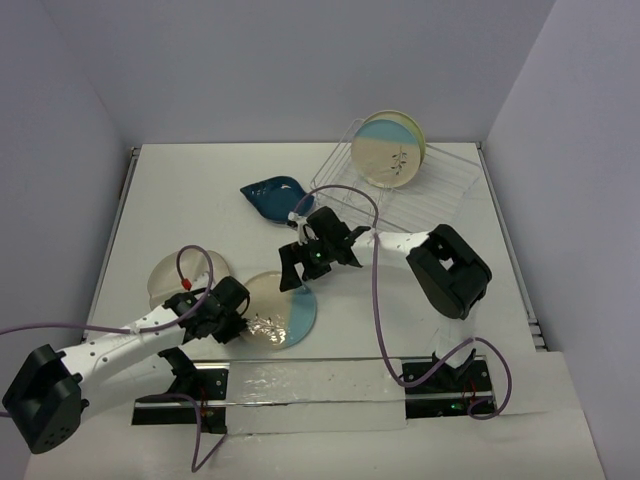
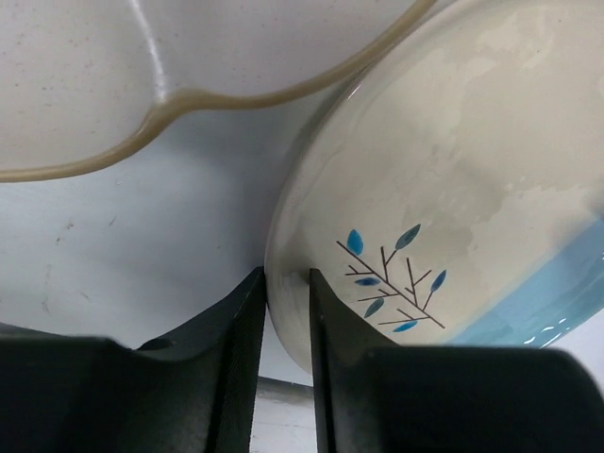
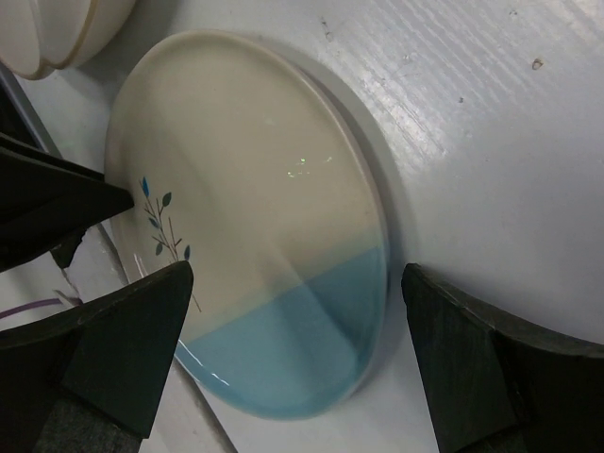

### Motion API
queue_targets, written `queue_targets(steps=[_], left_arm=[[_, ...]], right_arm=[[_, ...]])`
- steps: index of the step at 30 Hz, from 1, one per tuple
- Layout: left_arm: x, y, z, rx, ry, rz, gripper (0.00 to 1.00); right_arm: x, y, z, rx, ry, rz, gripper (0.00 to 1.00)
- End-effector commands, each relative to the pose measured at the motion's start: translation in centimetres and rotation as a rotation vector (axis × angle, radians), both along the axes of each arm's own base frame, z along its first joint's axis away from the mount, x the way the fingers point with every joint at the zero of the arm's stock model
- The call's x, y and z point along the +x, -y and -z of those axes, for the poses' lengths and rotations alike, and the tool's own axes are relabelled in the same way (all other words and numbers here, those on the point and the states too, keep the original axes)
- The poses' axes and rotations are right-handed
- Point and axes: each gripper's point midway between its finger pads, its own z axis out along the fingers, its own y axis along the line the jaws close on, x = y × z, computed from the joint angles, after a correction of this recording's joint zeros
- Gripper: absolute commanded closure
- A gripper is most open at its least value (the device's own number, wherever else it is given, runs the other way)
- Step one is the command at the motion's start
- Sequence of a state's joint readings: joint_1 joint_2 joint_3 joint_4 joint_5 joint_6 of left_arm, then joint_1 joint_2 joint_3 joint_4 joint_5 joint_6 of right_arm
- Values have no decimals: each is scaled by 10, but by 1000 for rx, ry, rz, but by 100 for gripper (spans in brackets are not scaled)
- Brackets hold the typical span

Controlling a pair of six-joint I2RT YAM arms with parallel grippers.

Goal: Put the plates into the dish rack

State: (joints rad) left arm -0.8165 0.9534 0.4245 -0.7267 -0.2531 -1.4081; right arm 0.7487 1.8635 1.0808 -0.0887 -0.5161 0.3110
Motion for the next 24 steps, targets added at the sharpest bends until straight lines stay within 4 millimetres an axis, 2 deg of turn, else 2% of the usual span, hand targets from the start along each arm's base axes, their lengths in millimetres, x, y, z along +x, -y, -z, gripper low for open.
queue_targets(steps=[1,6,9,10,12,13,17,21,24], left_arm=[[-5,-4,11,36,-23,37,75],[1,3,9,11,-2,42,89],[3,4,9,7,3,36,96],[3,5,9,3,5,36,99],[5,6,8,-3,13,35,100],[7,9,7,-15,24,36,100],[10,13,5,-42,51,46,100],[13,16,4,-62,73,53,100],[18,19,0,-77,107,67,100]], right_arm=[[-10,-4,9,10,-33,-22,2],[-23,-8,-3,63,-85,-62,9],[-24,-12,-22,104,-77,-67,14],[-23,-16,-36,133,-63,-73,16],[-22,-18,-47,155,-53,-76,18],[-23,-21,-66,196,-33,-88,19],[-31,-23,-93,273,-33,-120,24],[-39,-21,-104,313,-57,-136,31],[-43,-20,-100,333,-92,-151,35]])
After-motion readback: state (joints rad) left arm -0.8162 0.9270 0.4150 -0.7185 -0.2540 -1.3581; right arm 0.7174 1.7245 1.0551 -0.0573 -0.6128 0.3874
